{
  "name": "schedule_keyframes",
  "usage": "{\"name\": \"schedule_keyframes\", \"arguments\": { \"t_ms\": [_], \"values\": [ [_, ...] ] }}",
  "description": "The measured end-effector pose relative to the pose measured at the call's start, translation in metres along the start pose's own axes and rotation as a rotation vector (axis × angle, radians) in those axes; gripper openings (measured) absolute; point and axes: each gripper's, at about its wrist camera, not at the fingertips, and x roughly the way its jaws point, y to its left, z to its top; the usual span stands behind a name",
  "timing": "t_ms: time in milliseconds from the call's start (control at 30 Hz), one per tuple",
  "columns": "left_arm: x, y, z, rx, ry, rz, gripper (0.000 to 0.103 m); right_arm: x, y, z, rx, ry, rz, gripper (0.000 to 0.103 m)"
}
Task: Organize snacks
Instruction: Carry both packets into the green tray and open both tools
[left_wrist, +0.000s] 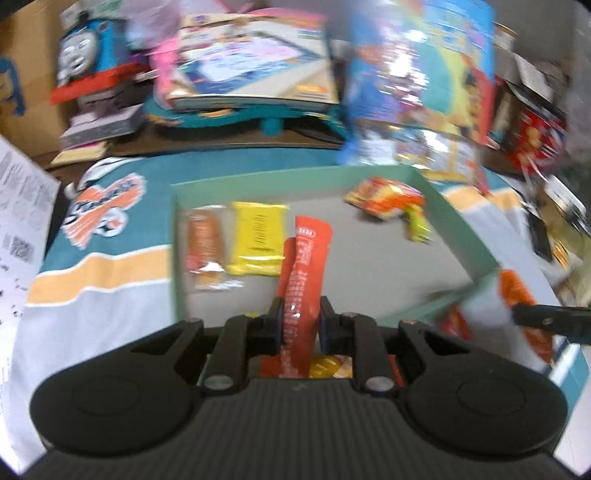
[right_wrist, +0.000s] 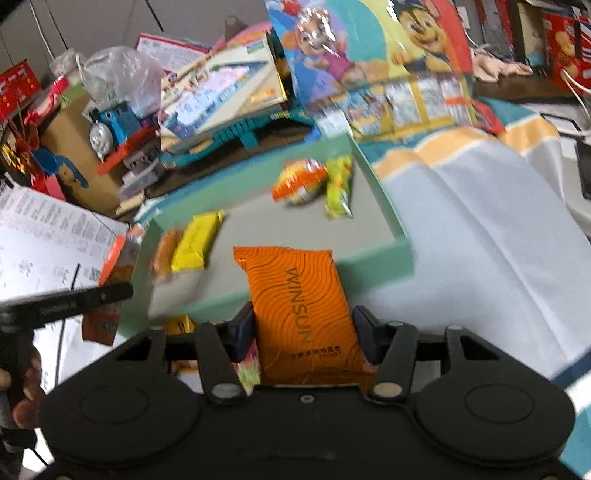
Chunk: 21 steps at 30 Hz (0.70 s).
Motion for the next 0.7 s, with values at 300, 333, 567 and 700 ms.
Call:
{"name": "schedule_keyframes", "arguments": {
  "t_ms": [300,333,567,700],
  "values": [
    [0.051,0.039,0.029,-0.094,0.029,0.037,0.018,0.058,0.02,0.057,-0.035,-0.001,-0.029,0.055],
    [0.057,0.039,0.029,-0.094,0.039,0.037,0.018,0.066,0.021,0.061,-0.041,0.007,-0.037,0.055],
    [0.085,0.038,0.026,-0.086,0.094,0.036,0.018,0.118,0.018,0.074,-0.039,0.072,-0.06,0.055],
    [0.096,0.039,0.022,-0.087,0.125,0.04,0.018,0.136,0.014,0.071,-0.032,0.102,-0.065,0.055]
  ]
}}
